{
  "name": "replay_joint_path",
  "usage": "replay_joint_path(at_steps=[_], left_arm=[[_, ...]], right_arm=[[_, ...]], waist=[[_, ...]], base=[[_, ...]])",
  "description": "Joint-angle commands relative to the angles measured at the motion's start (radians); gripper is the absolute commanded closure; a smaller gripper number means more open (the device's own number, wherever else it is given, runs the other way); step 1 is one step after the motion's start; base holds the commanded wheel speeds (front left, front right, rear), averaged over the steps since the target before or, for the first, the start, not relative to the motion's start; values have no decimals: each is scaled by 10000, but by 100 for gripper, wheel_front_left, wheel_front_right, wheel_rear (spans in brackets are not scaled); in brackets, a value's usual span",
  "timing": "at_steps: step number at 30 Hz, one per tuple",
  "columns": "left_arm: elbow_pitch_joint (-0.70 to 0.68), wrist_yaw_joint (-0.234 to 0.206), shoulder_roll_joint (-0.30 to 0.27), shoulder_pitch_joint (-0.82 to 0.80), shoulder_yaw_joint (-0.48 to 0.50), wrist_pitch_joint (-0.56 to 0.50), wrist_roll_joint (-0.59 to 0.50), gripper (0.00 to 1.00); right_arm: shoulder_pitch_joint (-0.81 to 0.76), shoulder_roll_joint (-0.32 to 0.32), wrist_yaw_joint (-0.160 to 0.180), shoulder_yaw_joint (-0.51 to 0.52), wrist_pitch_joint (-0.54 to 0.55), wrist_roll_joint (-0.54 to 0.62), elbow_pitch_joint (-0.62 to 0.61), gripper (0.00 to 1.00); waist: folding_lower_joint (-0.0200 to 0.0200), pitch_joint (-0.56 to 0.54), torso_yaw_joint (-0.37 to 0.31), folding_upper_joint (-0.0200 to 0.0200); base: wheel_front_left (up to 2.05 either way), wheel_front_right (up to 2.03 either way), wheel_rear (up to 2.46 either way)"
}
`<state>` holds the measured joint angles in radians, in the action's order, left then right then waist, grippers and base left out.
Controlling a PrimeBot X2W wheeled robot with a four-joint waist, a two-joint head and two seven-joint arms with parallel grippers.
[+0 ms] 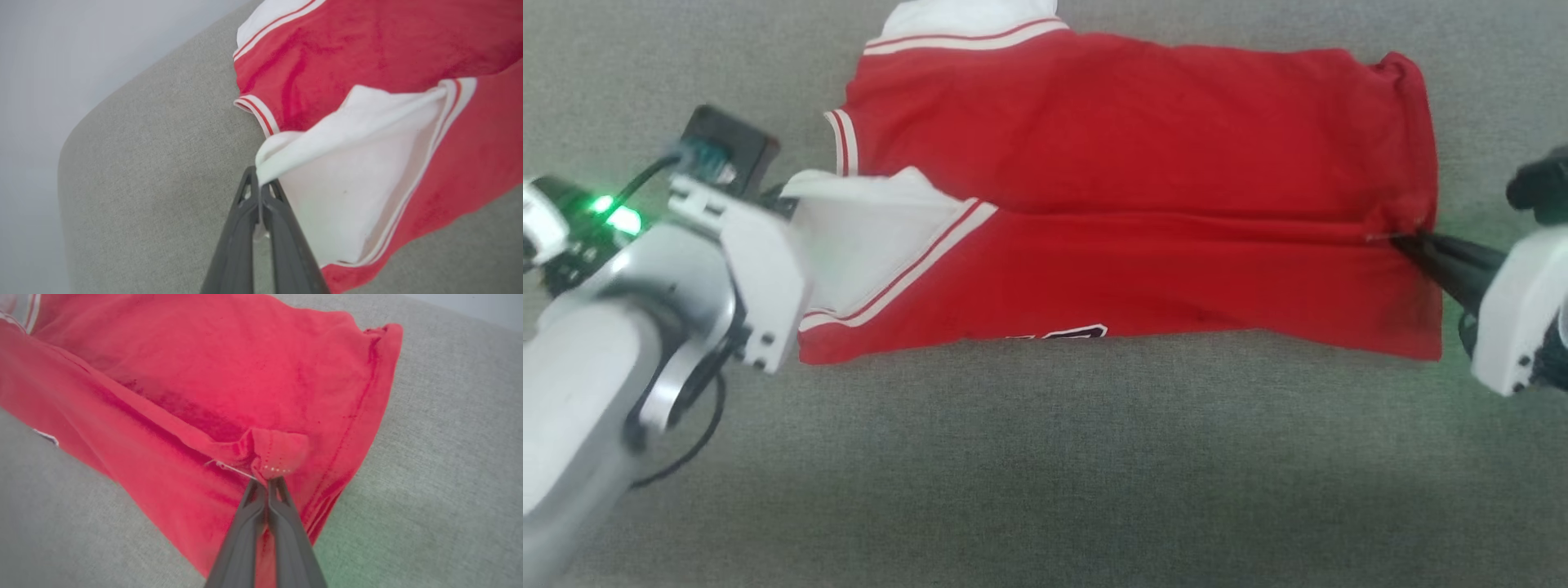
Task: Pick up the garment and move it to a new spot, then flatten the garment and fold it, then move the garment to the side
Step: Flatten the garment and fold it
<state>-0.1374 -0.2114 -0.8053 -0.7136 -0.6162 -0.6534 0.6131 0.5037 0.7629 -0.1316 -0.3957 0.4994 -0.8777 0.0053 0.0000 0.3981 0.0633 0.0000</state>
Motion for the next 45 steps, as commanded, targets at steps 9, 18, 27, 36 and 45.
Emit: replay_joint_path(at_steps=[9, 18, 27, 36, 45], left_arm=[[3644, 1299, 1724, -1442, -626, 565, 279, 100], [6116, 1905, 2650, -1957, -712, 568, 853, 58], [5329, 1512, 2214, -1877, -468, -244, 1197, 0], [2774, 186, 1200, -740, -195, -1249, 1404, 0], [532, -1390, 391, 807, 142, -1976, 1737, 0]], right_arm=[[1654, -544, 18, -1321, -149, 257, 1752, 100], [2947, -892, 19, -2982, -353, -158, 3281, 76], [3256, -593, 18, -3106, -975, -450, 3374, 0], [2369, -546, 18, -1670, -2951, 178, 2977, 0], [953, -1244, 18, 672, -5092, 1933, 2449, 0]], waist=[[0, 581, 60, 0], [0, 584, -4, 0], [0, 77, 43, 0], [0, -360, -41, 0], [0, -463, -314, 0]], base=[[0, 0, 0], [0, 0, 0], [0, 0, 0], [0, 0, 0], [0, 0, 0]])
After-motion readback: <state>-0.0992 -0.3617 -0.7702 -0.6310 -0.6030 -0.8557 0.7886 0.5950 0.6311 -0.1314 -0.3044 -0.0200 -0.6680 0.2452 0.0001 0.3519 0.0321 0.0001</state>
